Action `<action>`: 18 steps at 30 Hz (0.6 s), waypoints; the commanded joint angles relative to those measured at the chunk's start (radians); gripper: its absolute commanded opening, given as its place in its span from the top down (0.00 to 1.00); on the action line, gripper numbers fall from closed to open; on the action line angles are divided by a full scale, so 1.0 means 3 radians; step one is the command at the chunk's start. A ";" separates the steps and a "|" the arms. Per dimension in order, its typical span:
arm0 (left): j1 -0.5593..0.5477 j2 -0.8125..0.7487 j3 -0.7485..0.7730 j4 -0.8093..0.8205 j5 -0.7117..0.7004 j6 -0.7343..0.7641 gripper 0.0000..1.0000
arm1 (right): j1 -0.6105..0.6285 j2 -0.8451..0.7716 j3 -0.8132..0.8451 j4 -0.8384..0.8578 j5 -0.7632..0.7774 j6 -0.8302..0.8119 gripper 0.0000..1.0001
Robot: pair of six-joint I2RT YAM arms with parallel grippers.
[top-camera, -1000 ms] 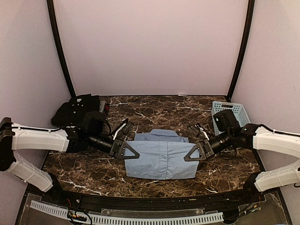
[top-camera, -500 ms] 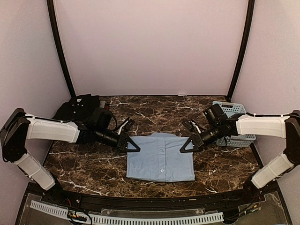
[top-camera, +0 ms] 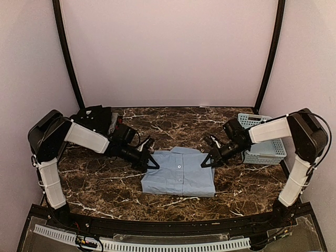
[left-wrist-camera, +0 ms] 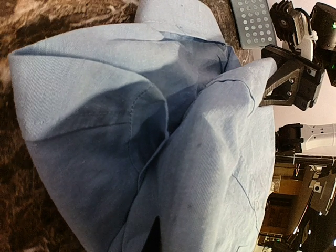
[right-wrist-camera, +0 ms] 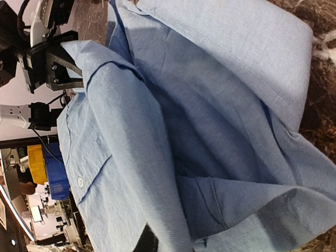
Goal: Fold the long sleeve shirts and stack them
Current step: Fold the 2/3-rectangle-folded shirt at the center of the board.
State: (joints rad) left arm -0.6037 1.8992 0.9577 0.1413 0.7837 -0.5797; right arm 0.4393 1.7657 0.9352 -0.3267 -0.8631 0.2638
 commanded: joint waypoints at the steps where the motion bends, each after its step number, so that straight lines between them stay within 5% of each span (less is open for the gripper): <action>1: 0.0021 0.0107 0.0268 0.0139 0.0065 0.0127 0.97 | -0.0045 -0.0012 -0.0061 0.0200 0.0057 -0.0025 0.98; 18: 0.0018 0.0036 0.0534 0.0046 0.0022 0.0246 0.85 | -0.0158 -0.0630 -0.0485 0.0151 0.0384 0.0046 1.00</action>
State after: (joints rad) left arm -0.6037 1.9484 1.0840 0.1734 0.7948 -0.5438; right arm 0.4091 1.6096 0.8188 -0.2840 -0.7921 0.2710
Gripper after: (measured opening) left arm 0.146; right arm 0.010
